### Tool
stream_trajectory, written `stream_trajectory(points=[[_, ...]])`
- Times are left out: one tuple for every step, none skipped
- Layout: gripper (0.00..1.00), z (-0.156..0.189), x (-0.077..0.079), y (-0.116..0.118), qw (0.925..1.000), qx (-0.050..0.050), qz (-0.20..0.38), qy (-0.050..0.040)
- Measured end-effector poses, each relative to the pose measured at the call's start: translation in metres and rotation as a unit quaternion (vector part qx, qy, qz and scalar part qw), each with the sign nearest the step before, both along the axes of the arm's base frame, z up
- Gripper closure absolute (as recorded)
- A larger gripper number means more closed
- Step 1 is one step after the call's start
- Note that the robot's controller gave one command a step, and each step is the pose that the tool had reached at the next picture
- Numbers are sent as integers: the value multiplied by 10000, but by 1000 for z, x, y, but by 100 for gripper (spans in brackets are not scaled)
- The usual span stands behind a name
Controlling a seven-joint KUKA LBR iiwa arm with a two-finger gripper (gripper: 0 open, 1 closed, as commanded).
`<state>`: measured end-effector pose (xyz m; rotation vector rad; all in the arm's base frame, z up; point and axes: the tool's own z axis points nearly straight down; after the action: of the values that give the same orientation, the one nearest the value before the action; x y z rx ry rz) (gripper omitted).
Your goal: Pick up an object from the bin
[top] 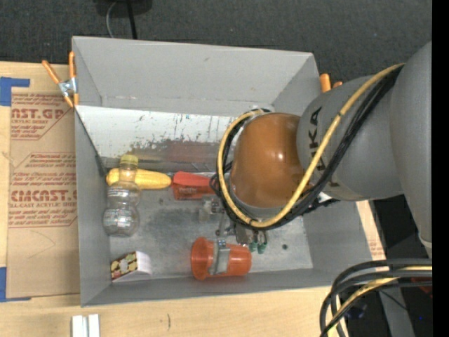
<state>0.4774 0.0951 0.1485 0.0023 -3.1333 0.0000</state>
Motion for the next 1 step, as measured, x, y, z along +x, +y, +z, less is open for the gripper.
stream_trajectory(points=[[0, 4, 2, 0, 10000, 4, -5, -37]])
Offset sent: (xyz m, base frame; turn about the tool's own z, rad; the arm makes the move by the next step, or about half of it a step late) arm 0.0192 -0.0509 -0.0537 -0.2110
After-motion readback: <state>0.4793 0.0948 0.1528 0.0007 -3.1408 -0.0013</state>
